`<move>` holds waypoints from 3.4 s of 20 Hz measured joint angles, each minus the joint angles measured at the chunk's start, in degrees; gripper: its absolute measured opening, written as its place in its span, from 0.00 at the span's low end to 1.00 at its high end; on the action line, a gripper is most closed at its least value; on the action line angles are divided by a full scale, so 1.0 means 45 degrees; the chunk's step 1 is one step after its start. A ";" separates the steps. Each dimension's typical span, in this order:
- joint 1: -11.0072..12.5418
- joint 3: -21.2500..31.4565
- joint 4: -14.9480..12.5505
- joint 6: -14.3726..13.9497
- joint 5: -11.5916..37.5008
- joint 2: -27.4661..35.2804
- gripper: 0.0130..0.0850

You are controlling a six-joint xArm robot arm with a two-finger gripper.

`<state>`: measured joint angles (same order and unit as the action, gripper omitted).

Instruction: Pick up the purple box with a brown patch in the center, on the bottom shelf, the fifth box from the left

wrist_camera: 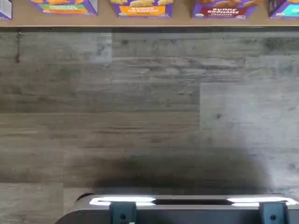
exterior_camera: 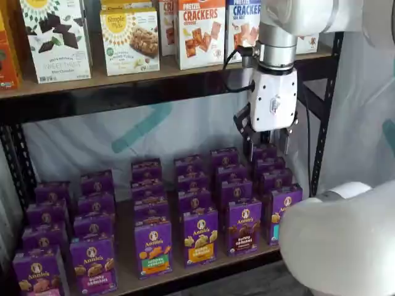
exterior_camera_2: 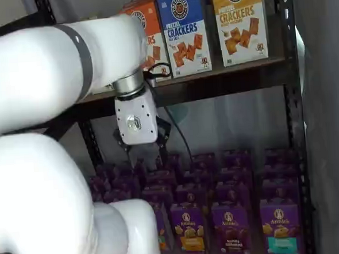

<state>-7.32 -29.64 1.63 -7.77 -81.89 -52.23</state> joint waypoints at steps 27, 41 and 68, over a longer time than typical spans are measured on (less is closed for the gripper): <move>-0.0152 0.1561 0.0261 0.0130 0.5565 0.4105 1.00; 0.0270 0.1107 0.0647 0.1045 1.0017 0.8957 1.00; 0.1949 -0.3757 -0.3156 -0.0705 1.4783 1.7754 1.00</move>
<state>1.46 -46.55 -12.57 -10.94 -15.37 27.66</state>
